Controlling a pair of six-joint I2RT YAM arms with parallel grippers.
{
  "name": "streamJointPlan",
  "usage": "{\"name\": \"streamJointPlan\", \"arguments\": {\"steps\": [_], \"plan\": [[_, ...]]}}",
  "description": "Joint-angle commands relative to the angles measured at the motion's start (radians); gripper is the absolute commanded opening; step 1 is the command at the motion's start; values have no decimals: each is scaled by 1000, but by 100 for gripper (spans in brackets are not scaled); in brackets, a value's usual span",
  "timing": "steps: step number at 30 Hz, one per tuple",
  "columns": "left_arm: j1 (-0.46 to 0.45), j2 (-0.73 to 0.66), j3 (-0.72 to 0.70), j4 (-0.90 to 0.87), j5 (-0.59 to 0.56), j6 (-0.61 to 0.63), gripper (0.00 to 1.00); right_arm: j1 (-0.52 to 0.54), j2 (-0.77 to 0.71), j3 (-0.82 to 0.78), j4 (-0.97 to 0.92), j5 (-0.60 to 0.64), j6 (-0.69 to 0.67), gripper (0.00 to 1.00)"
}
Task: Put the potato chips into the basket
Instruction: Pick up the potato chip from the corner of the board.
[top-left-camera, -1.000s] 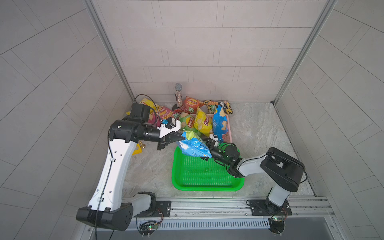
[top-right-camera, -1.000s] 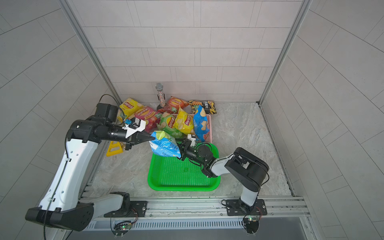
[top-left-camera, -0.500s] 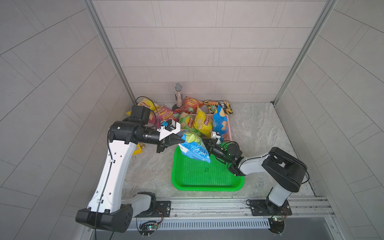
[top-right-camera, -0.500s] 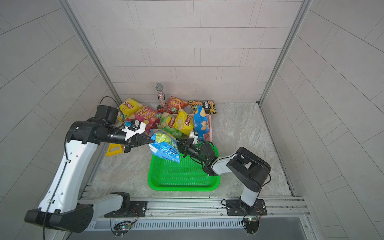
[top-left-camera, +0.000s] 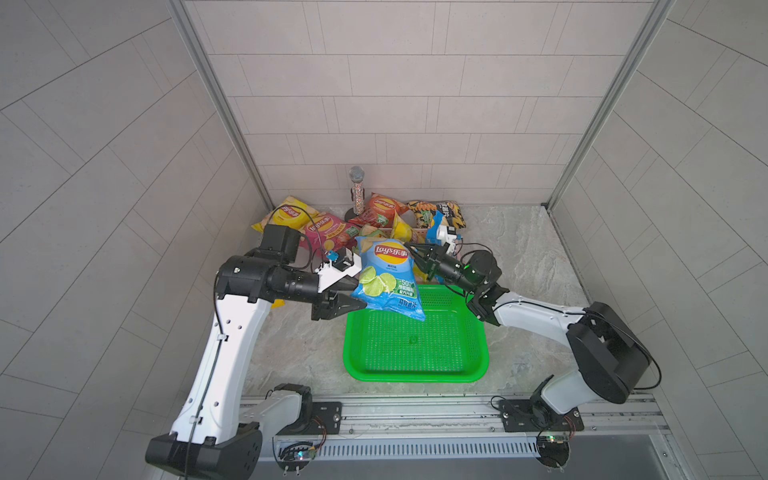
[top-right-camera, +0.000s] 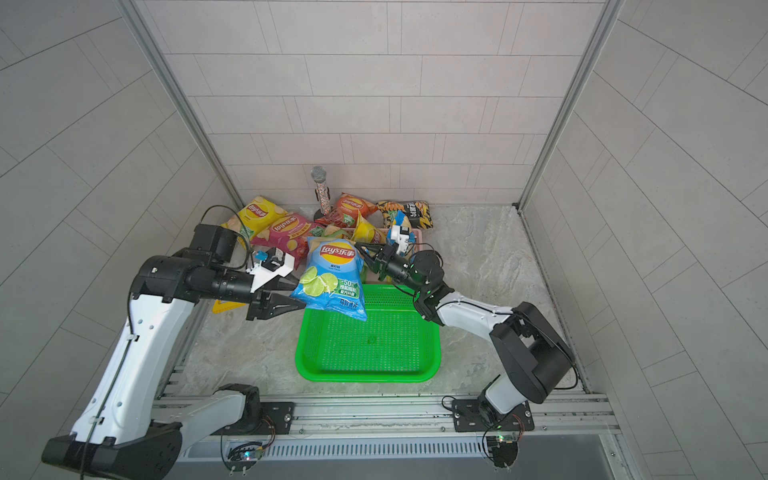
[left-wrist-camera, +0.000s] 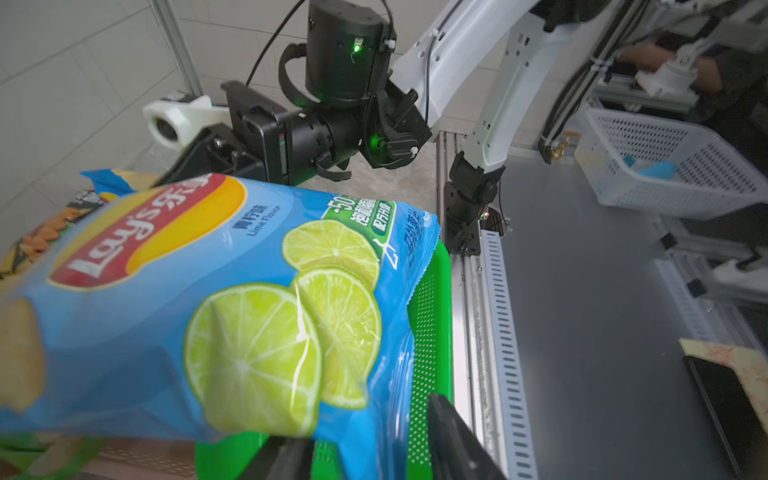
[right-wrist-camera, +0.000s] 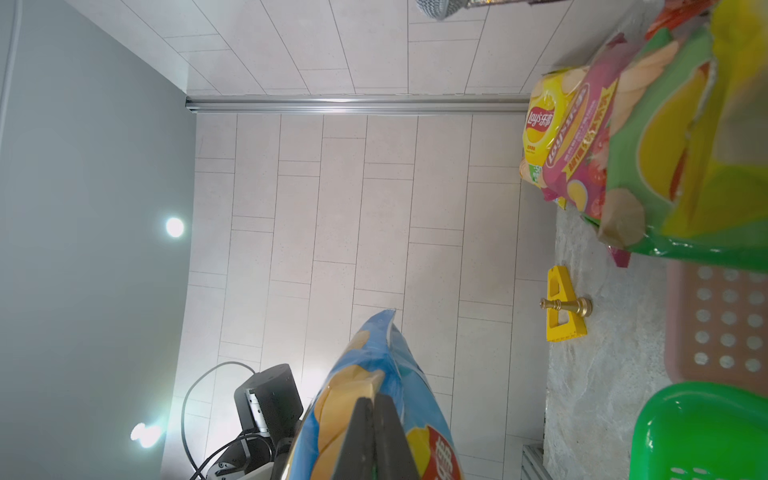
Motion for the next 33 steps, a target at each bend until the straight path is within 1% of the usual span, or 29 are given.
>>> {"name": "streamJointPlan", "arguments": {"steps": [1, 2, 5, 7, 9, 14, 17, 21, 23, 25, 28, 30, 33], "plan": [[9, -12, 6, 86, -54, -195, 97, -25, -59, 97, -247, -116, -217, 0], [10, -11, 14, 93, -64, -221, 100, -32, -66, 119, -277, -127, -253, 0], [14, -13, 34, 150, -113, -355, 100, -57, -76, 208, -402, -176, -367, 0], [15, -13, 44, 199, -157, -466, 100, -73, -74, 279, -490, -224, -451, 0], [17, -8, 60, 214, -191, -526, 100, -81, -67, 339, -545, -270, -513, 0], [19, 2, 83, 209, -208, -539, 100, -109, -39, 451, -717, -345, -699, 0], [20, 5, 62, 284, -249, -603, 100, -134, -11, 509, -805, -374, -816, 0], [21, 28, 26, 423, -354, -709, 100, -140, 17, 586, -958, -344, -1078, 0], [21, 49, 26, 457, -367, -723, 100, -145, 32, 592, -967, -338, -1165, 0], [20, 71, 22, 513, -392, -751, 100, -151, 54, 591, -939, -339, -1213, 0], [19, 118, 31, 566, -412, -781, 99, -152, 92, 586, -864, -347, -1258, 0], [18, 158, 45, 582, -395, -788, 99, -154, 115, 587, -812, -340, -1274, 0], [18, 216, 51, 631, -370, -800, 99, -154, 148, 557, -670, -347, -1300, 0]]}}
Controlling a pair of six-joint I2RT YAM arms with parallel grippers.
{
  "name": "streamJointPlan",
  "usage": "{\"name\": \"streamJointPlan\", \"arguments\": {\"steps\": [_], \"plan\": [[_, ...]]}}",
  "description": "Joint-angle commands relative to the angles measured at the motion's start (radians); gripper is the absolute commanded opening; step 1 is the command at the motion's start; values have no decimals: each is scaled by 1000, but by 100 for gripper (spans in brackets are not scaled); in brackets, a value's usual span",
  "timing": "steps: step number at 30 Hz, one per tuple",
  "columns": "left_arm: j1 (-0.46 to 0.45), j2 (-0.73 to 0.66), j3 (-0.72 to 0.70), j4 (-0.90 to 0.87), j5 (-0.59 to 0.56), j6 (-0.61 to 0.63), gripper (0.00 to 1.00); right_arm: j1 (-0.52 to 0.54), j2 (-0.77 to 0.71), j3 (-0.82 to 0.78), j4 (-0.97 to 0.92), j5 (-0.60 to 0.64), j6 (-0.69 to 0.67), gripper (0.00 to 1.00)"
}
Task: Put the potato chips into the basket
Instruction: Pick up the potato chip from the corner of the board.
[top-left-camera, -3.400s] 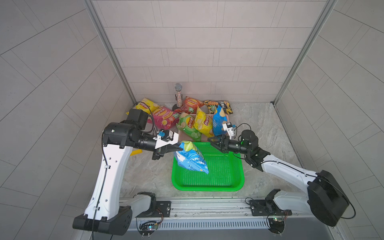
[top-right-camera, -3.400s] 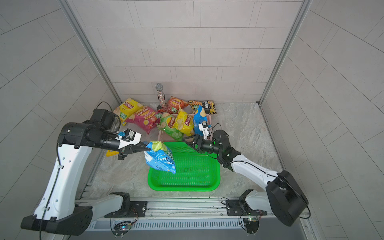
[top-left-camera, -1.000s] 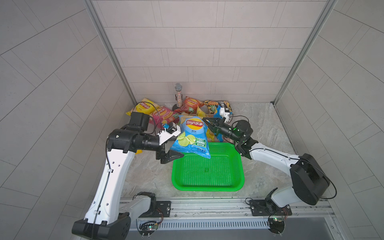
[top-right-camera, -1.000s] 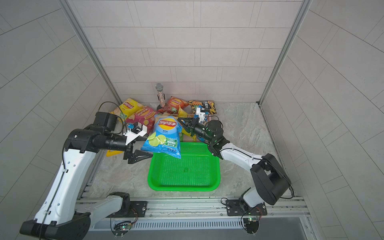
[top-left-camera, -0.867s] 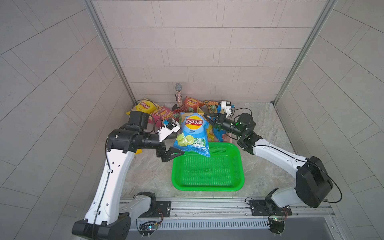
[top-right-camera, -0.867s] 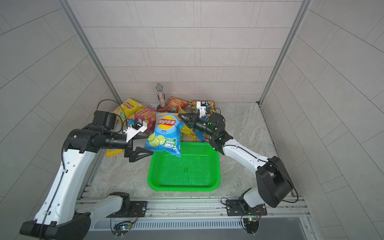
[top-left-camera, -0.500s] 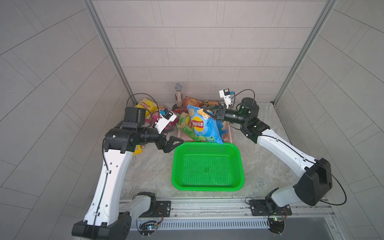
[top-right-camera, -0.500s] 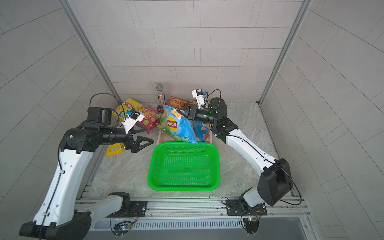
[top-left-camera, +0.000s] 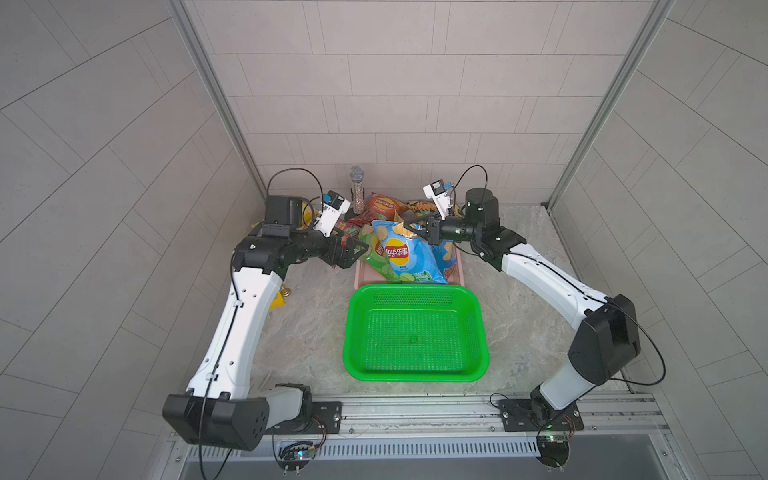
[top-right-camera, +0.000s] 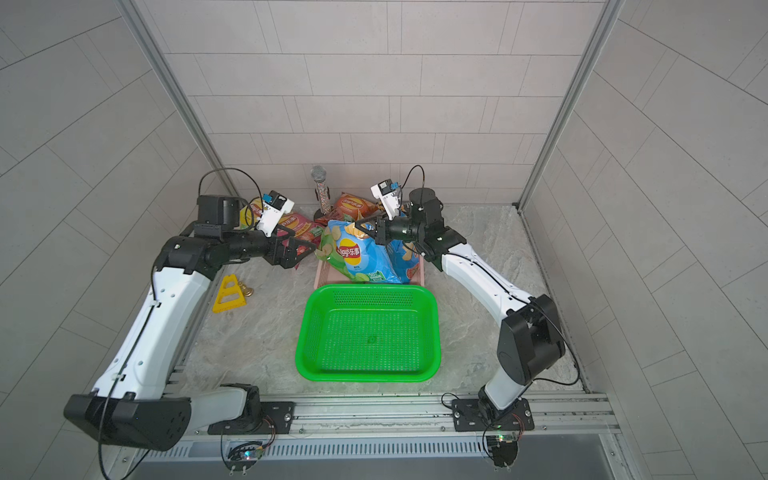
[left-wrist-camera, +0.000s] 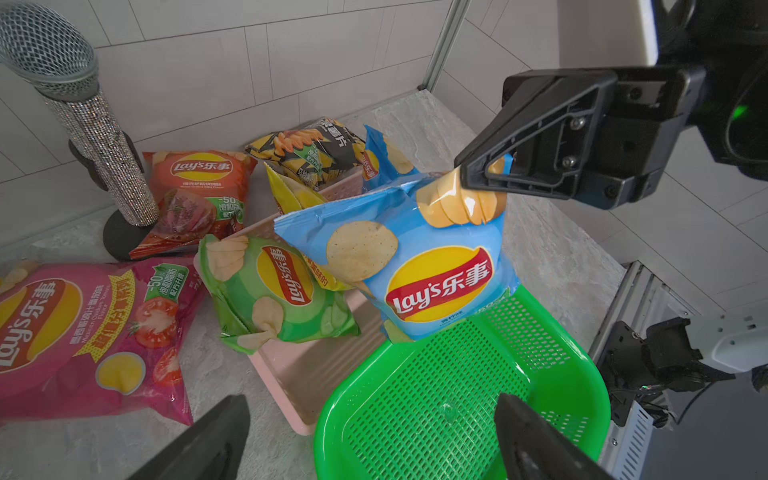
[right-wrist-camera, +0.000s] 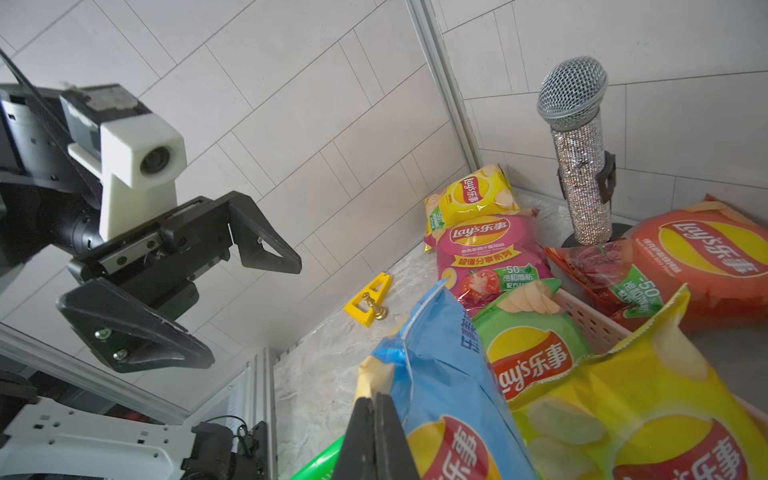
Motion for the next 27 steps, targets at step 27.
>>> {"name": "streamJointPlan", "arguments": {"steps": [27], "plan": [[2, 400, 416, -233, 254, 330, 100, -74, 82, -131, 638, -280, -148, 0]]}}
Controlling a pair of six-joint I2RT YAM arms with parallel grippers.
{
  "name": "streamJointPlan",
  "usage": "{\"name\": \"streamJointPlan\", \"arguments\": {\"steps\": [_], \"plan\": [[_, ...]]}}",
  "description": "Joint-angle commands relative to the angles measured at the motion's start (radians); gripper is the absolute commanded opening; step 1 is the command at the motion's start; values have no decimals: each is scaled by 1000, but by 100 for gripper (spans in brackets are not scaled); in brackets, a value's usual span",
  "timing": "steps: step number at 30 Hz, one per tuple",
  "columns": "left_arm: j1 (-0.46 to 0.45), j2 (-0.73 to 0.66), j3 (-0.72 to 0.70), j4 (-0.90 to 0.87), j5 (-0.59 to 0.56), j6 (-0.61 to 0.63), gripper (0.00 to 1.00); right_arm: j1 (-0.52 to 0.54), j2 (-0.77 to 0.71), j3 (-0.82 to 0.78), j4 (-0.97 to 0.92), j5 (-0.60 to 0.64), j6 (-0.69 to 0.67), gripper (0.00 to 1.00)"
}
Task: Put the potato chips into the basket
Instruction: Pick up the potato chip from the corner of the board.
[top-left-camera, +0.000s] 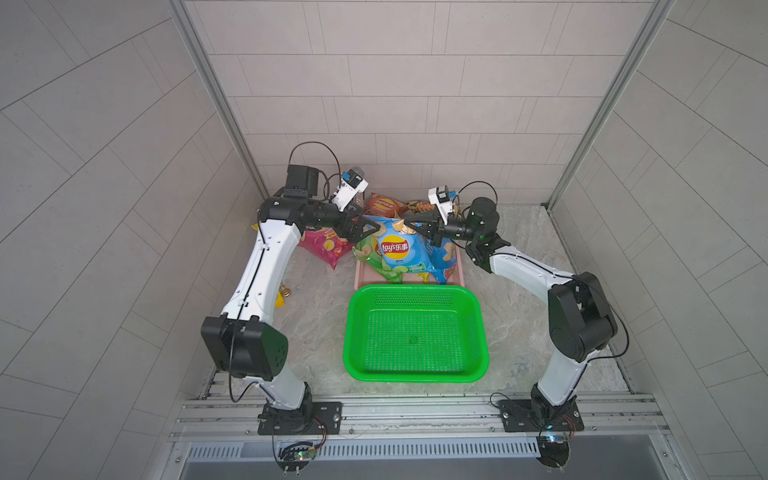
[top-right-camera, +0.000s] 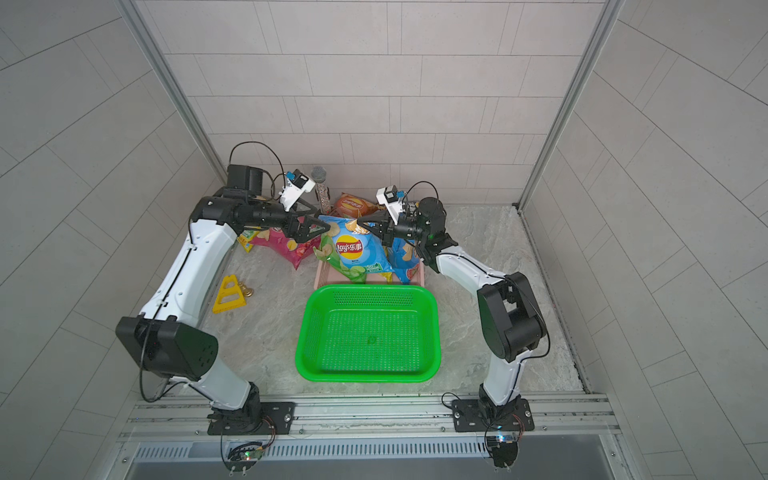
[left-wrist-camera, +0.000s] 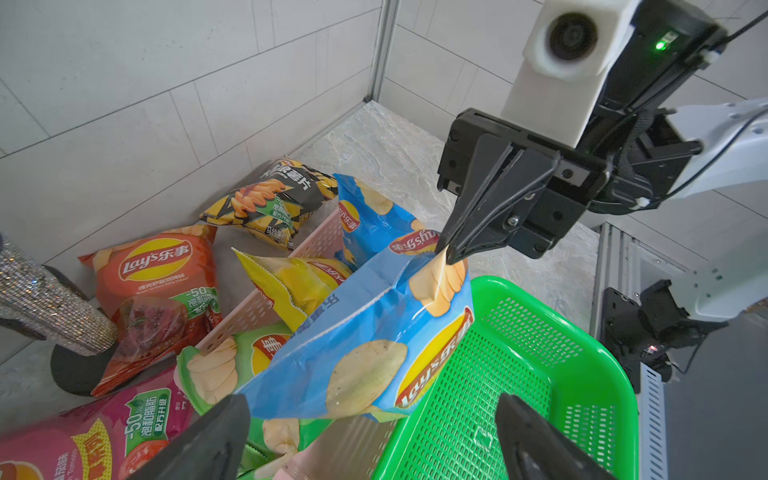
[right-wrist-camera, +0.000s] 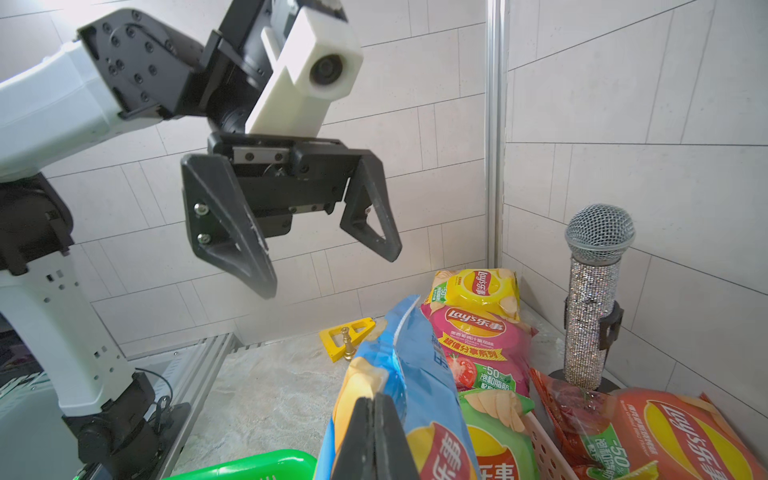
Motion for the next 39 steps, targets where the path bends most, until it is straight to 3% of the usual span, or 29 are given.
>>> {"name": "streamJointPlan", "arguments": {"steps": [1, 7, 14, 18, 31, 34, 39], "plan": [[3, 54, 78, -163, 69, 81, 100, -2, -63, -14, 49, -52, -29, 0], [3, 112, 160, -370, 125, 252, 99, -4, -101, -45, 63, -68, -32, 0], [3, 141, 189, -458, 92, 325, 94, -9, -141, -66, 65, -83, -33, 0], [3, 169, 228, -540, 121, 375, 79, -10, -149, -67, 66, -84, -30, 0], [0, 190, 252, -514, 111, 356, 8, -18, -160, -79, -15, -61, -108, 0], [-11, 185, 249, -456, 54, 320, 0, -18, -169, -65, -112, -31, -180, 0], [-58, 164, 211, -314, -69, 264, 0, -18, -180, -37, -289, 50, -321, 0]]}}
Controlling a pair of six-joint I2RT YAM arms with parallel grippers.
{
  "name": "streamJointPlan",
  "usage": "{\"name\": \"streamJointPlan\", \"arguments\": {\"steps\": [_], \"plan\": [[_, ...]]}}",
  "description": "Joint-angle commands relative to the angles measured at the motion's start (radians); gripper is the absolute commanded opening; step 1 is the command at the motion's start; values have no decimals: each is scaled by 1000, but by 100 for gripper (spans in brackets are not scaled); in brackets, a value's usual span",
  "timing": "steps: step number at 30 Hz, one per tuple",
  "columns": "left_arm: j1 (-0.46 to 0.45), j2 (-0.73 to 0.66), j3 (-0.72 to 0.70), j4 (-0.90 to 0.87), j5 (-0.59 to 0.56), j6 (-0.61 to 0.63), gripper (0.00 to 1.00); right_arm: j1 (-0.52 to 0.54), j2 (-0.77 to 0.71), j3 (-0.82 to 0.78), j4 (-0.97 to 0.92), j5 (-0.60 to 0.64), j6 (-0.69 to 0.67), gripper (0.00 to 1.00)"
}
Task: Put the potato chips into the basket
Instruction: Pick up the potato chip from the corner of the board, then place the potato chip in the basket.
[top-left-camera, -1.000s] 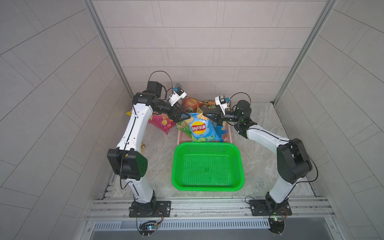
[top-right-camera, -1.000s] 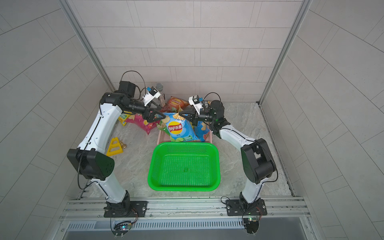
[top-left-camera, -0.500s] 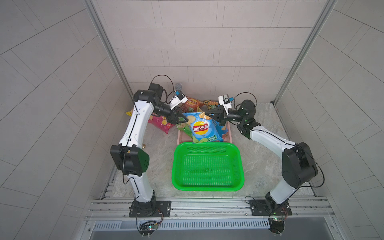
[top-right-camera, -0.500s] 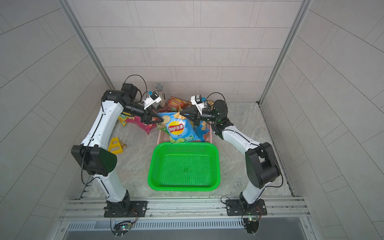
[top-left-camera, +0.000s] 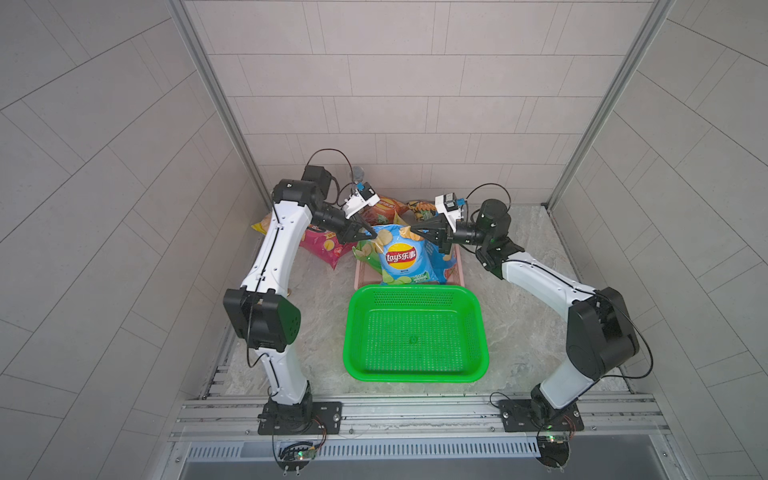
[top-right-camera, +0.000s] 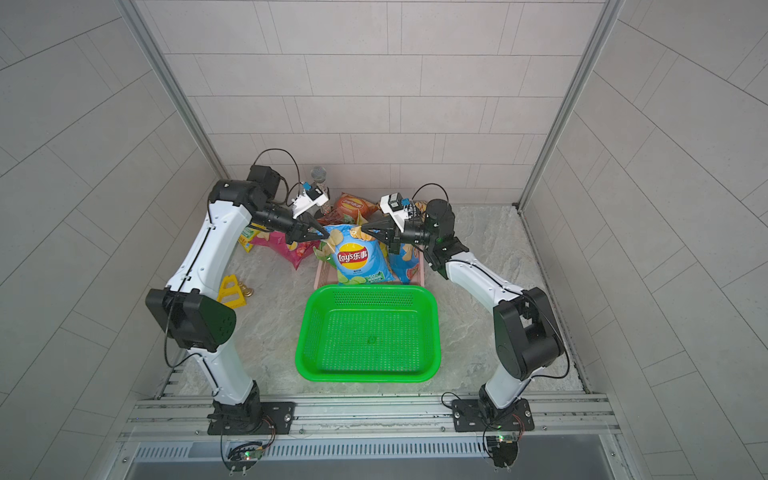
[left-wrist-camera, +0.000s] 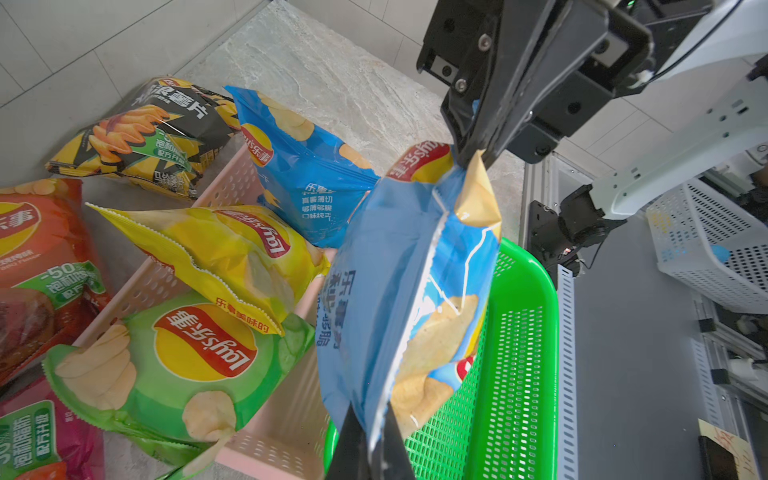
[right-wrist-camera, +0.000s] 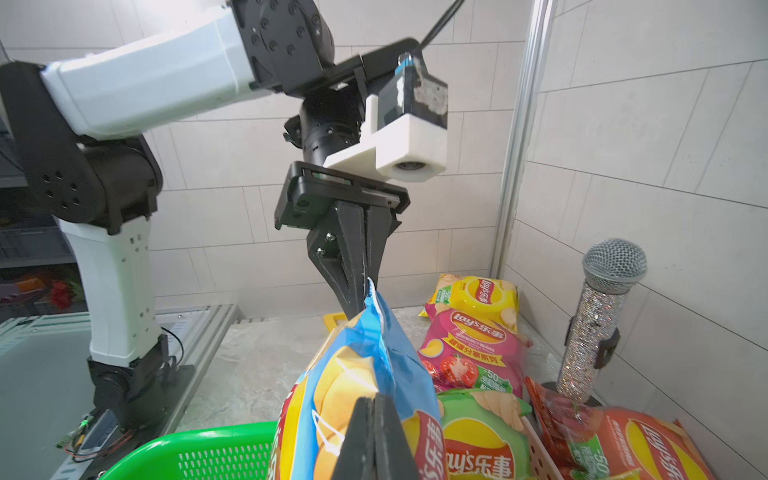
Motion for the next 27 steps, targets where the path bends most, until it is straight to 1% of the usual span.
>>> {"name": "streamJointPlan", "arguments": {"steps": [1, 6, 11, 14, 17, 21, 25, 27], "plan": [[-37, -29, -28, 144, -126, -63, 0, -7, -38, 30, -157, 86, -139, 0], [-93, -108, -183, 404, -291, -114, 0, 2, -39, 6, -187, 202, -224, 0], [-113, -191, -346, 614, -395, -124, 0, 38, -43, -16, -252, 326, -356, 0], [-116, -230, -417, 713, -447, -129, 0, 54, -41, -48, -214, 398, -388, 0], [-116, -255, -453, 777, -469, -140, 0, 59, -31, -74, -149, 446, -395, 0], [-121, -277, -496, 840, -468, -151, 0, 59, -7, -56, -161, 492, -430, 0], [-132, -297, -571, 907, -490, -153, 0, 58, -11, -95, -103, 560, -460, 0], [-139, -306, -616, 940, -504, -146, 0, 59, -14, -105, -102, 576, -480, 0]]}}
